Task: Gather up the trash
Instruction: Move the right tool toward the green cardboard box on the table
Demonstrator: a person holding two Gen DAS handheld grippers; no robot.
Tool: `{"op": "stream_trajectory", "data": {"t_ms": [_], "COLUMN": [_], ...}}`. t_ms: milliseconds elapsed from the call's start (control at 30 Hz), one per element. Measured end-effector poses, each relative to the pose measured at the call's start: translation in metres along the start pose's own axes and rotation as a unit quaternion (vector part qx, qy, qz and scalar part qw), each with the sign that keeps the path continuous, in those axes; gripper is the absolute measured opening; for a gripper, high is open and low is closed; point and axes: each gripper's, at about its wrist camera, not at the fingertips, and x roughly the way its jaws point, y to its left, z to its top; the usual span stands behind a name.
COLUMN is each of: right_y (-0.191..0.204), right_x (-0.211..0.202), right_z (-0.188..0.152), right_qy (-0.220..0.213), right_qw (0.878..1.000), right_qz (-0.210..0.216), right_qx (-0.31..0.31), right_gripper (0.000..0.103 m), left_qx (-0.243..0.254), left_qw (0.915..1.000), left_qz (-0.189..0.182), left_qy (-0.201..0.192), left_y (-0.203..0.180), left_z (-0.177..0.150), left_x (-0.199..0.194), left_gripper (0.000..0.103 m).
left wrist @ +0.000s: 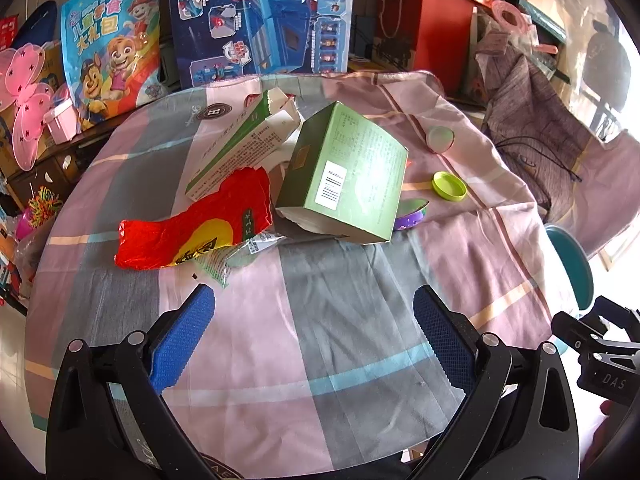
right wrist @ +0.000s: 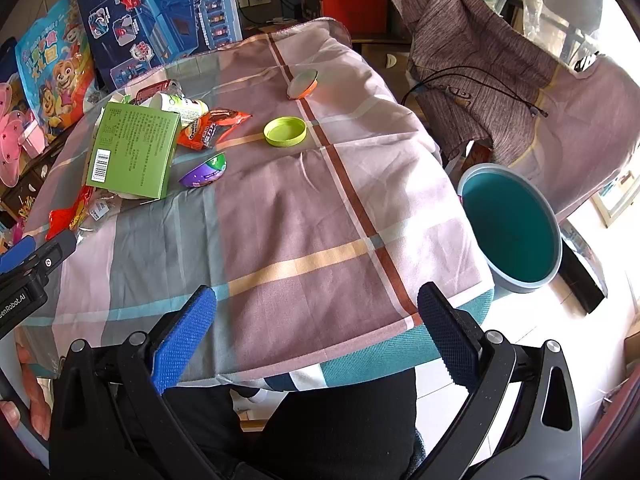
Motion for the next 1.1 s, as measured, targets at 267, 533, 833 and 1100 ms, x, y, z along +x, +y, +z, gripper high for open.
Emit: {"op": "stream_trajectory", "data": {"t_ms": [267,533,833,1100], "right_y": [0.0002,0.0003,-0.0032,-0.0028], "right_x": [0.0016,0.0029,0.0045,0.0077], "right_z": [-0.0004,-0.0004,0.0028,0.0035], "right_qy": [0.004,0.006,0.010,0.016], "right_qw": [1.000,1.000,1.000,1.000], "right_qz": [0.001,0.002,0.001,0.001], "right_qx": [0.001,0.002,0.008,0.005], "right_gripper": [0.097,0.097,0.097,0.097], "left_qx": [0.000,0.001,0.002,0.006], "left_qw": [1.0000,1.0000,1.0000,1.0000], "left_qz": [0.001,0.002,0.002,0.002], "left_qy": [-0.001,-0.001,0.000,0.003], "left_y": [0.0017,0.0008,0.0005,0.0005], "left_z": [-0.0005,-0.0007,-0.0015,-0.0023], "left_x": [-0.0011,-0.0012,-0.0012,-0.0016], "left_gripper": [0.099,0.099,0.099,0.099]}}
